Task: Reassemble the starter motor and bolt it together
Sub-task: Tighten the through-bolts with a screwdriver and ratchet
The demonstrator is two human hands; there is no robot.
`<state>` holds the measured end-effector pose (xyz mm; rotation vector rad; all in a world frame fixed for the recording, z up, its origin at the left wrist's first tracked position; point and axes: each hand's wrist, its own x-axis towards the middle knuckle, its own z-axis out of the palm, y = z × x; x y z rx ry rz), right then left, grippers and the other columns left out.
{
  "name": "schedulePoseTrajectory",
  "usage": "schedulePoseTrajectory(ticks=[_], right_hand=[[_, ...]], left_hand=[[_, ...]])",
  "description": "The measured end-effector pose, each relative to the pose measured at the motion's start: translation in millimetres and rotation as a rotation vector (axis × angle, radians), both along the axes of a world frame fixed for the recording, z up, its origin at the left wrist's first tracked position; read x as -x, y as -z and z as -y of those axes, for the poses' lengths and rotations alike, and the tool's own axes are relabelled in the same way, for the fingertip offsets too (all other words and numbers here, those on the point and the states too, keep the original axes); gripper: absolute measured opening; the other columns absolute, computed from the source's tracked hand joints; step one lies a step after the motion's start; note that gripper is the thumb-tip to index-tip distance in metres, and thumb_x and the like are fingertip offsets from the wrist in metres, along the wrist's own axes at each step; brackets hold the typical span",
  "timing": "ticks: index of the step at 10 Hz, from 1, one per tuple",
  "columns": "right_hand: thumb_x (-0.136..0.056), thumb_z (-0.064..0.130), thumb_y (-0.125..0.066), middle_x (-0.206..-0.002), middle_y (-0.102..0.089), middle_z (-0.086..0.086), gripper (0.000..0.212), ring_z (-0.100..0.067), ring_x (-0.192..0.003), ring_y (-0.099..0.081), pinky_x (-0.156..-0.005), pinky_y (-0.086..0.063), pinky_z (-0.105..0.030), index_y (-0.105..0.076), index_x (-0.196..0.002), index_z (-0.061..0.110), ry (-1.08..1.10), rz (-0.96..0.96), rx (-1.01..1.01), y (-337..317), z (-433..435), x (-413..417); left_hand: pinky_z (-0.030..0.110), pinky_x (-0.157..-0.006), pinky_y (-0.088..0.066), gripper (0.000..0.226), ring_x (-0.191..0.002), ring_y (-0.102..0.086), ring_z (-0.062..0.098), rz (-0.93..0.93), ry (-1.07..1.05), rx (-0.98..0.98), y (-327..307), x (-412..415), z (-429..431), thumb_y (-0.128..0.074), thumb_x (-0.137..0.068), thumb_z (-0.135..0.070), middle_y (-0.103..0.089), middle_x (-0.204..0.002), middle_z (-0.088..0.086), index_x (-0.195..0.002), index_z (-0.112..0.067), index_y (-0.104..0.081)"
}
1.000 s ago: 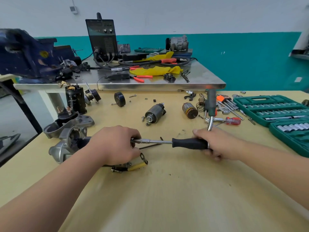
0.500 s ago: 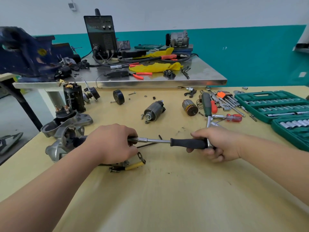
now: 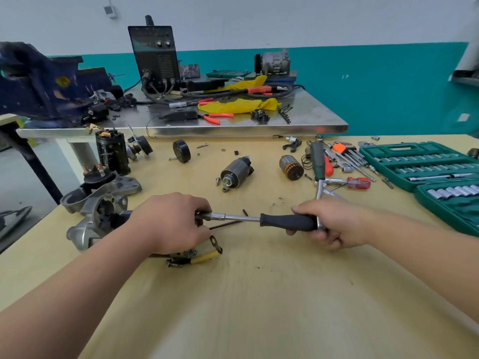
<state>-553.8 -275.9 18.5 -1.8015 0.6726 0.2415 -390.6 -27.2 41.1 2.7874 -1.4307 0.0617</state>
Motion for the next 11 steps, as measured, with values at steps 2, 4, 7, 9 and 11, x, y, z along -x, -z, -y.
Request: schedulePoseTrajectory(ticks=[2,4,7,9,11], right_hand=[[-0.099,0.033,-0.04,-0.067,-0.06,0.015,0.03,-0.008,-0.059,-0.055,-0.052,-0.038,-0.013,-0.069,-0.094,0.029,-0.394,0.51,1.045,-4,6,3],[-0.1,0.05,-0.031,-0.047,-0.034,-0.001,0.063,-0.01,-0.034,-0.02,-0.036,-0.021,-0.018,-0.074,-0.079,0.009,-0.119,-0.056,-0.211,-28,11,-12],[-0.094,0.041,-0.034,-0.065,-0.061,-0.001,0.041,-0.021,-0.057,-0.057,-0.051,-0.044,-0.028,-0.068,-0.084,0.019,-0.351,0.551,1.125,-6,6,4],[-0.097,0.053,-0.035,-0.046,-0.033,0.001,0.061,-0.013,-0.036,-0.024,-0.04,-0.022,-0.021,-0.069,-0.074,0.008,-0.055,0.027,-0.068,-5,8,-12],[-0.097,0.04,-0.038,-0.069,-0.063,0.003,0.034,-0.019,-0.06,-0.059,-0.053,-0.048,-0.029,-0.067,-0.089,0.022,-0.422,0.506,1.153,-6,4,8]], left_hand=[[0.023,-0.05,-0.035,0.023,-0.067,-0.051,0.002,-0.019,-0.006,0.012,-1,0,-1,-0.054,-0.08,-0.047,-0.056,-0.074,-0.017,-0.103,-0.044,-0.057],[0.022,-0.047,-0.031,0.02,-0.063,-0.05,0.002,-0.018,-0.006,0.016,-2,2,-2,-0.055,-0.081,-0.048,-0.053,-0.07,-0.018,-0.1,-0.049,-0.05],[0.024,-0.05,-0.036,0.012,-0.069,-0.052,0.005,-0.026,-0.019,-0.031,-2,1,1,-0.053,-0.081,-0.047,-0.058,-0.078,-0.013,-0.091,-0.041,-0.054],[0.024,-0.05,-0.036,0.02,-0.069,-0.053,0.005,-0.025,-0.023,-0.038,-3,2,1,-0.053,-0.082,-0.046,-0.059,-0.077,-0.013,-0.1,-0.042,-0.059],[0.022,-0.049,-0.034,0.018,-0.067,-0.051,0.004,-0.026,-0.028,-0.016,-3,5,-2,-0.054,-0.081,-0.047,-0.056,-0.077,-0.016,-0.099,-0.043,-0.056]])
